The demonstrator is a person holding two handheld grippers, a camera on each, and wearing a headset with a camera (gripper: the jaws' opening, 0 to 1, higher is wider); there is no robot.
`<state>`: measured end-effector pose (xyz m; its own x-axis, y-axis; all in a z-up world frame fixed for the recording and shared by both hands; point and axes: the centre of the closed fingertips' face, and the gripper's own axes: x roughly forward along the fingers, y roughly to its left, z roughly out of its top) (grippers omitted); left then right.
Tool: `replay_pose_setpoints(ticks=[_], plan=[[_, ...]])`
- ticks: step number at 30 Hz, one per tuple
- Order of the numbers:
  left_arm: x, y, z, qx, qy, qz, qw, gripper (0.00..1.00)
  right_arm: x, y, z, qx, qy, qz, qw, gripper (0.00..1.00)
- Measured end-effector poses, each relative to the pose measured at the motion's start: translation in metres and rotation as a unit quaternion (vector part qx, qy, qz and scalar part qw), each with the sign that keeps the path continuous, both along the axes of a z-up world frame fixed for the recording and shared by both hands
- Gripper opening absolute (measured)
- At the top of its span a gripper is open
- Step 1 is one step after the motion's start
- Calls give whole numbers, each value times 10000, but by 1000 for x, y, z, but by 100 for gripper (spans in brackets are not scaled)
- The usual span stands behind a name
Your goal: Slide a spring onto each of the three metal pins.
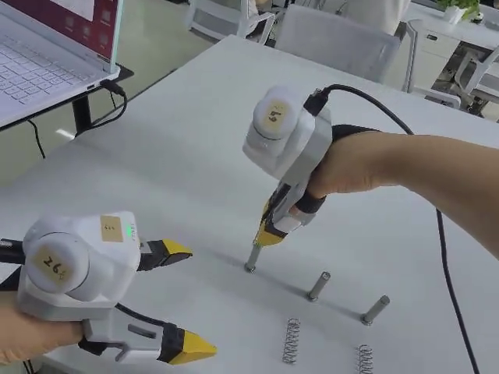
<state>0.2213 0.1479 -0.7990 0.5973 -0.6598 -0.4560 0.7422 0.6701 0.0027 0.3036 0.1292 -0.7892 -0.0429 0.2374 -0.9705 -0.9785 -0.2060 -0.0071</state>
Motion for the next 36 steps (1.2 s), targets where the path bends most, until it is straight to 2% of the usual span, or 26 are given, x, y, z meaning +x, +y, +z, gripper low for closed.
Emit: replay_pose_setpoints(ticks=[13, 25, 36], plan=[[1, -1, -2, -40, 32, -8, 10000, 68, -4, 0, 1, 3, 5, 8, 10000, 8], [2, -1, -2, -24, 47, -68, 10000, 67, 2, -1, 0, -26, -23, -25, 10000, 8], [2, 0, -2, -42, 46, -55, 10000, 66, 1, -1, -13, -29, 73, -91, 9999, 8]])
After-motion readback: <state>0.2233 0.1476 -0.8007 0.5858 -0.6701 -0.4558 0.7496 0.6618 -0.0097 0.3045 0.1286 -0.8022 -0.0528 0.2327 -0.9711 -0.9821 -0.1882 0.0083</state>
